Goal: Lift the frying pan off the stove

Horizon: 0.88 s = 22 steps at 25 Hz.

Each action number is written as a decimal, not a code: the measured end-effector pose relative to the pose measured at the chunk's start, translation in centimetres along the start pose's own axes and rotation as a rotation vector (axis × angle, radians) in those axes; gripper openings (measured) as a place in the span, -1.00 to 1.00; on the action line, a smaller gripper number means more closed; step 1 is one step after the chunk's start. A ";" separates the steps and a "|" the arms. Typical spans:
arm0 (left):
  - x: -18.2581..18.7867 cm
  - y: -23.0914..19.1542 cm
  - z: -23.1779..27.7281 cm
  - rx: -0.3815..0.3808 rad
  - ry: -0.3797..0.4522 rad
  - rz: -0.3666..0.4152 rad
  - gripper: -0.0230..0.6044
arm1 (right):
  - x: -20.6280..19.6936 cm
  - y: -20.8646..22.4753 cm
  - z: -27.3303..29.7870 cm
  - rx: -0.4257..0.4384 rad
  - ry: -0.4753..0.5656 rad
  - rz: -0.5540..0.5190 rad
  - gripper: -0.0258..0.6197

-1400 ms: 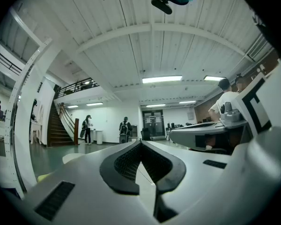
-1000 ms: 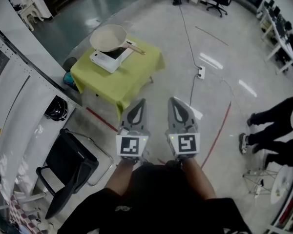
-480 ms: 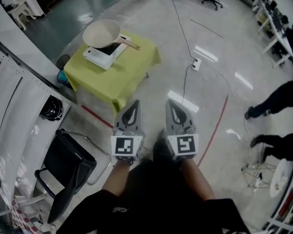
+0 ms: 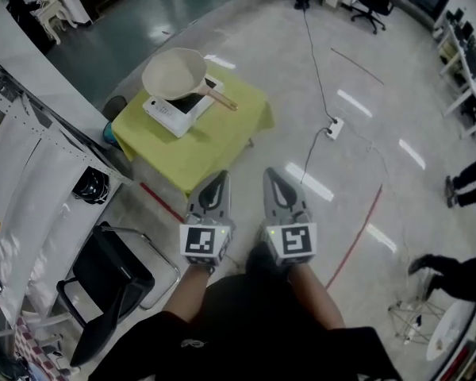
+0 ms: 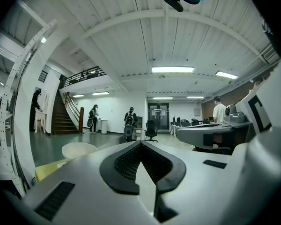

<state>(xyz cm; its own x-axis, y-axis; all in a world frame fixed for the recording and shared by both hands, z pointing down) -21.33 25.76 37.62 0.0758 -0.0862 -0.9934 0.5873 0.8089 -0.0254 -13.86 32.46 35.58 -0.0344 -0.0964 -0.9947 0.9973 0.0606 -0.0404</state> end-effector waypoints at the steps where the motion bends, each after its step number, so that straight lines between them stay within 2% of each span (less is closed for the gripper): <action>1: 0.2 0.2 1.3 0.006 -0.004 0.000 -0.79 | 0.1 1.1 0.8 0.011 -0.002 0.004 -0.87; 5: 0.6 1.2 6.0 0.019 -0.032 0.027 -0.79 | 0.1 5.2 3.6 0.041 -0.005 0.029 -0.87; 13: 0.1 1.1 14.2 0.061 -0.057 0.024 -0.79 | -1.3 11.3 9.1 0.114 -0.065 0.023 -0.87; 17: 0.5 2.6 16.7 0.088 -0.069 0.014 -0.79 | -1.8 13.3 10.0 0.174 -0.071 0.017 -0.87; 22: 0.5 3.8 18.3 0.091 -0.092 0.013 -0.79 | -1.4 15.1 10.5 0.188 -0.052 0.060 -0.87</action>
<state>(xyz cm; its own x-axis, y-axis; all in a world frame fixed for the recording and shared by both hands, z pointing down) -4.28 18.15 39.08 0.1547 -0.1327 -0.9790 0.6563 0.7545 0.0015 1.88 23.10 37.33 0.0235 -0.1501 -0.9884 0.9921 -0.1183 0.0415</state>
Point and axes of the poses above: the fingertips, and each gripper's own axes: z forward along the fingers, y to its right, x out of its top, the point moved 1 cm from there along -z, backward along the fingers, and after that the axes turned 10 degrees about x, right-handed, at the moved point
